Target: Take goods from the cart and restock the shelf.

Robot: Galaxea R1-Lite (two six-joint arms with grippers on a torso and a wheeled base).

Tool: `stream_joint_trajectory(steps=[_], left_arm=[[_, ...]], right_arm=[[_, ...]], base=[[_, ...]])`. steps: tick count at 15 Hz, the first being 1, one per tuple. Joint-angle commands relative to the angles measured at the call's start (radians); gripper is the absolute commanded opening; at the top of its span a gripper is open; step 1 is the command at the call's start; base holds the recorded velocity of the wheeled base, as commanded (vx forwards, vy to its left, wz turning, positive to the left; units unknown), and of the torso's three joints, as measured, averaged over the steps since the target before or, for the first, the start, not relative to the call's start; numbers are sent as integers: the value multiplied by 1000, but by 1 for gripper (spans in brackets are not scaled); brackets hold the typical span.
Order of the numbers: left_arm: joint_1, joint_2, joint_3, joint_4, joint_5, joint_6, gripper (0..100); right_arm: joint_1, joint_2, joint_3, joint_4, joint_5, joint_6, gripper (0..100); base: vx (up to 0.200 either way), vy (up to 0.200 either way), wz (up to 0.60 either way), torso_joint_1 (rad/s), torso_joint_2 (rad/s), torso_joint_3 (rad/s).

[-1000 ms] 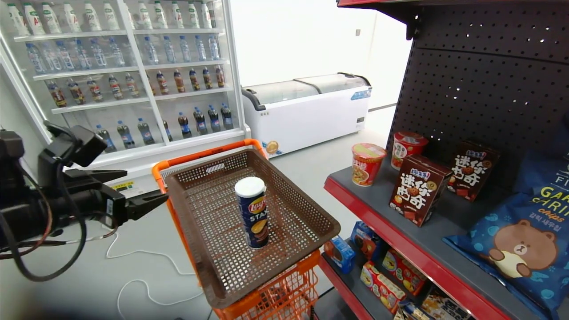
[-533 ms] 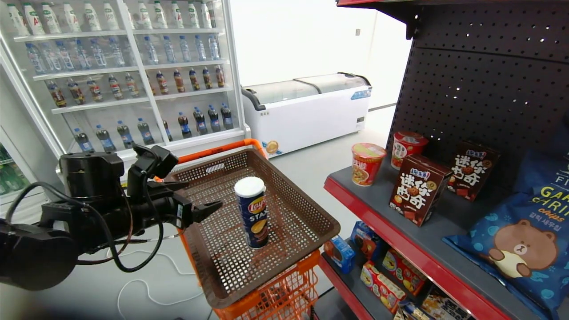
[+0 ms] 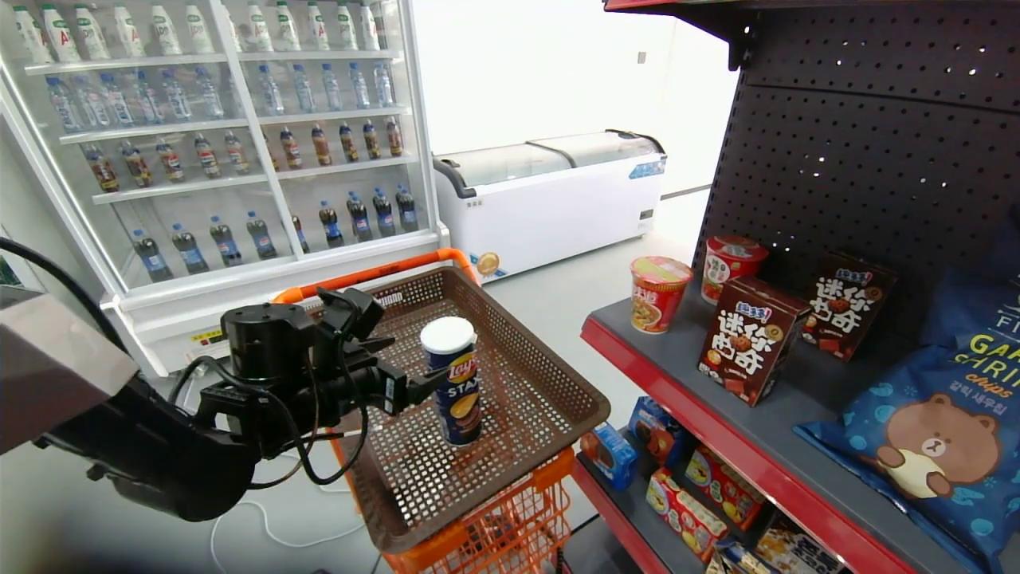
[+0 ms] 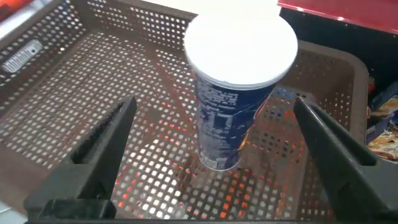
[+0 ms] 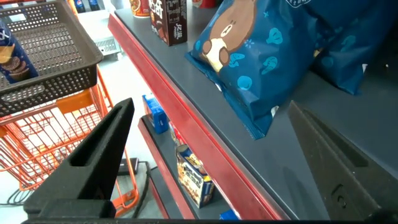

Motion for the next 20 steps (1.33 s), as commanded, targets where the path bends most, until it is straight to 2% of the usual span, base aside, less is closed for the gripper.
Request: stream_joint_trajectory(steps=[1, 4, 13, 17, 18, 20], left_arm=[[-18, 83, -28, -20, -1, 2, 100], [-26, 167, -94, -73, 1, 11, 100], [-71, 279, -206, -88, 2, 0, 100], [-71, 307, -233, -88, 1, 2, 100], [-67, 310, -236, -88, 1, 3, 0], [-63, 315, -250, -85, 10, 3, 0]], right_arm=[[0, 1, 0, 0, 0, 0, 100], [0, 0, 0, 0, 0, 0, 100], [0, 1, 0, 0, 0, 0, 100], [0, 0, 0, 0, 0, 0, 100], [0, 1, 0, 0, 0, 0, 100], [0, 0, 0, 0, 0, 0, 100]], base=[[0, 0, 0, 0, 0, 0], [0, 0, 0, 0, 0, 0], [0, 0, 0, 0, 0, 0], [0, 0, 0, 0, 0, 0], [0, 0, 0, 0, 0, 0], [0, 0, 0, 0, 0, 0]])
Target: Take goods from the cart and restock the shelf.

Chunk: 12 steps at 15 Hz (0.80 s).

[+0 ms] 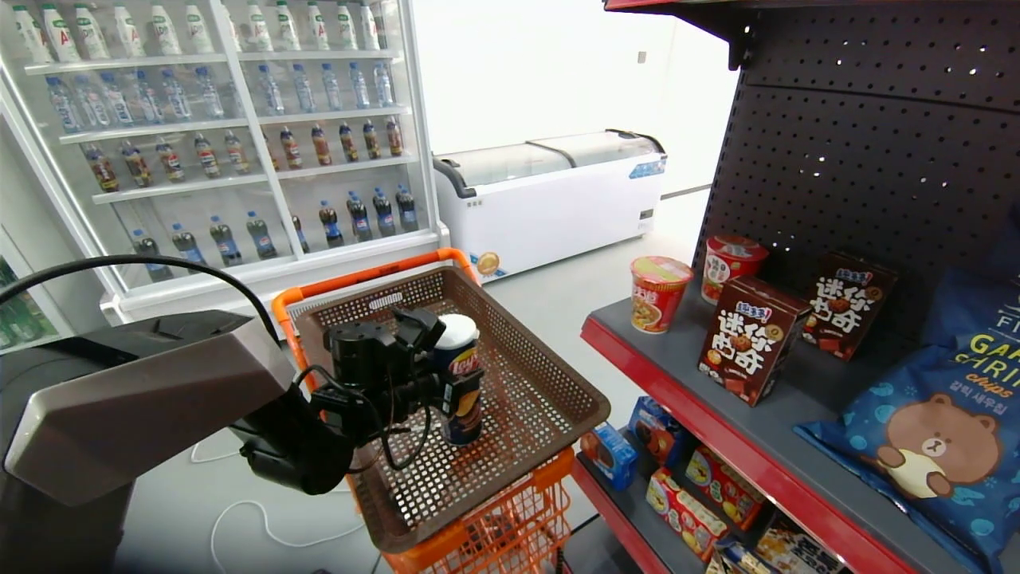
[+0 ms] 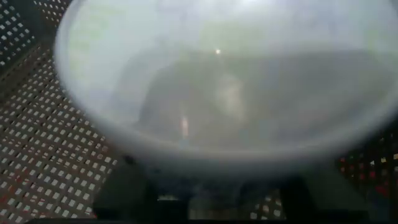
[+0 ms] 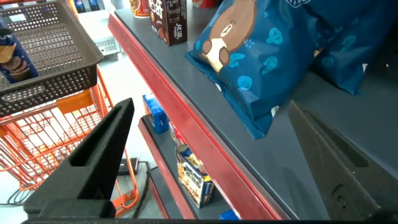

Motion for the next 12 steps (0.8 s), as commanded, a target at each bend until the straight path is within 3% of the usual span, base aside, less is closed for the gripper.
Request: stream_joint_trajectory(steps=[1, 3, 5, 7, 8, 10, 12], left_arm=[[8, -5, 4, -1, -3, 2, 0], [17, -48, 23, -3, 4, -4, 0], [1, -138, 46, 16, 94, -27, 0], [-37, -243, 61, 4, 211, -107, 0], [-43, -276, 80, 13, 221, -114, 0], [-81, -425, 210, 45, 217, -117, 0], [-100, -534, 299, 97, 235, -107, 0]], right_arm=[[0, 1, 0, 0, 0, 0, 100], [0, 1, 0, 0, 0, 0, 100], [0, 0, 0, 0, 0, 0, 100], [0, 0, 0, 0, 0, 0, 100], [0, 1, 0, 0, 0, 0, 100], [0, 0, 0, 0, 0, 0, 100], [0, 1, 0, 0, 0, 0, 100]], base=[[0, 0, 0, 0, 0, 0], [0, 0, 0, 0, 0, 0], [0, 0, 0, 0, 0, 0], [0, 0, 0, 0, 0, 0], [0, 0, 0, 0, 0, 0], [0, 0, 0, 0, 0, 0], [0, 0, 0, 0, 0, 0]])
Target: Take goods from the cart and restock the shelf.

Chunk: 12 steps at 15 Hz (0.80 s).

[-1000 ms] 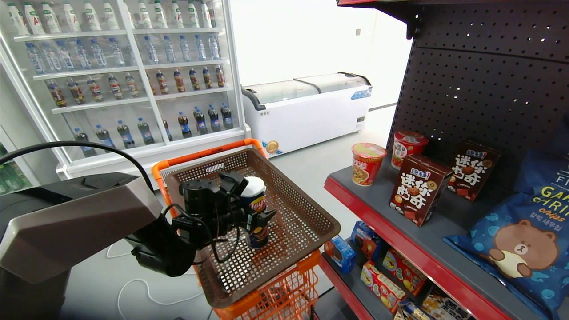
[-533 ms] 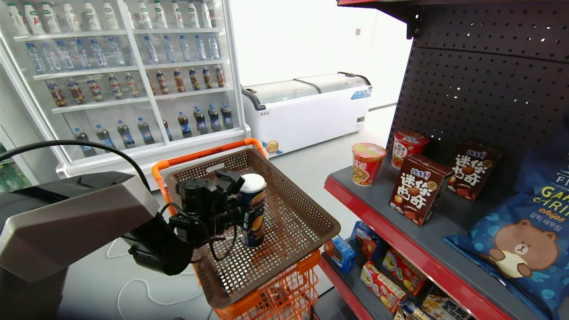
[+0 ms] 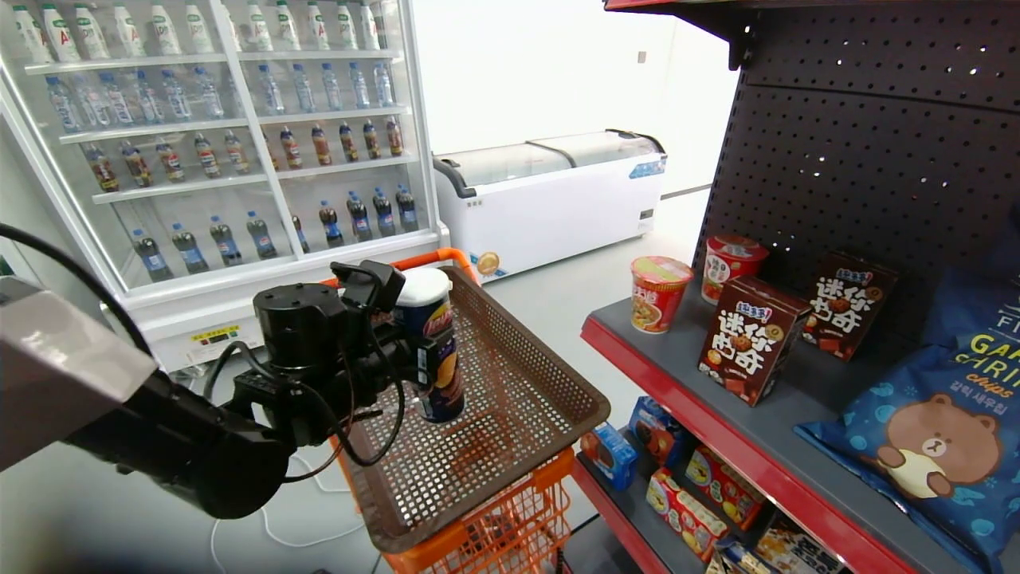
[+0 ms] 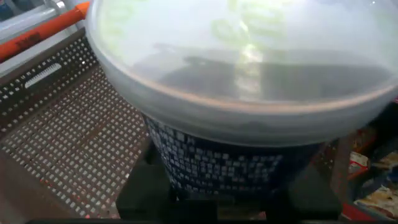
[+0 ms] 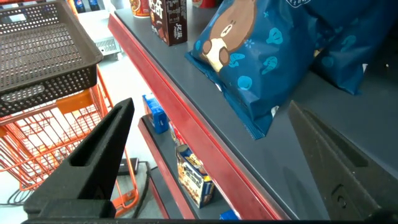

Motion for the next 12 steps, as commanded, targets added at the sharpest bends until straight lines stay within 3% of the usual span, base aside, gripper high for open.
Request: stream_joint_trajectory(steps=[1, 3, 4, 7, 12], left_arm=[[-31, -229, 118, 61, 41, 16, 0], [-21, -354, 132, 168, 103, 13, 0], [-9, -411, 164, 187, 104, 9, 0], [42, -514, 227, 173, 101, 18, 0], [51, -627, 284, 173, 96, 24, 0]], right_arm=[[0, 1, 0, 0, 0, 0, 100], [0, 1, 0, 0, 0, 0, 100], [0, 0, 0, 0, 0, 0, 100], [0, 1, 0, 0, 0, 0, 100], [0, 1, 0, 0, 0, 0, 100]], base=[[0, 0, 0, 0, 0, 0], [0, 0, 0, 0, 0, 0], [0, 0, 0, 0, 0, 0], [0, 0, 0, 0, 0, 0], [0, 0, 0, 0, 0, 0]])
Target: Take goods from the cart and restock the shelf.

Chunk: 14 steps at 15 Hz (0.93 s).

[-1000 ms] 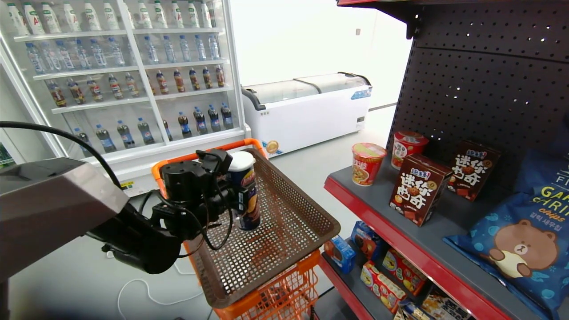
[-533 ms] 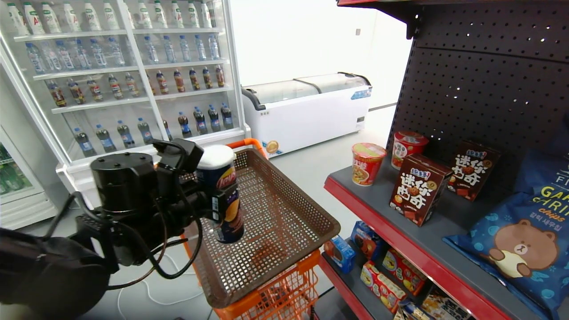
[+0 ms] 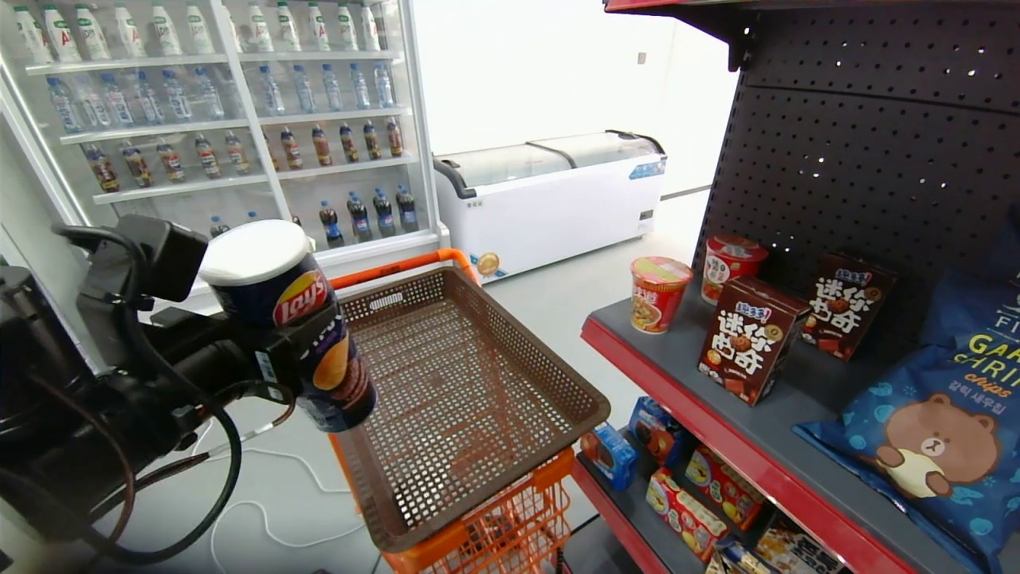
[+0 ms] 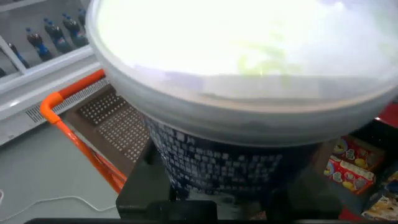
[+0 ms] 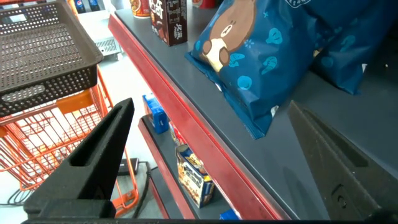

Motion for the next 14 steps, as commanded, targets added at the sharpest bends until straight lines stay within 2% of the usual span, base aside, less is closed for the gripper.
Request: stream_joint_trajectory(steps=[1, 2, 3, 4, 5, 6, 11, 14], left_arm=[[15, -114, 66, 5, -26, -1, 0], [16, -135, 94, 11, -49, 1, 0], [15, -180, 172, 0, -74, 12, 0], [16, -215, 194, 3, -65, 33, 0], [19, -252, 210, 11, -42, 39, 0], [33, -304, 252, 12, -16, 41, 0], [99, -399, 336, 15, -20, 38, 0], [97, -415, 361, 15, -29, 38, 0]], right_arm=[[0, 1, 0, 0, 0, 0, 100], [0, 0, 0, 0, 0, 0, 100], [0, 1, 0, 0, 0, 0, 100], [0, 0, 0, 0, 0, 0, 100], [0, 1, 0, 0, 0, 0, 100], [0, 1, 0, 0, 0, 0, 100], [0, 0, 0, 0, 0, 0, 100], [0, 1, 0, 0, 0, 0, 100]], base=[[0, 0, 0, 0, 0, 0], [0, 0, 0, 0, 0, 0], [0, 0, 0, 0, 0, 0], [0, 0, 0, 0, 0, 0], [0, 0, 0, 0, 0, 0], [0, 0, 0, 0, 0, 0], [0, 0, 0, 0, 0, 0], [0, 0, -600, 4, 2, 6]])
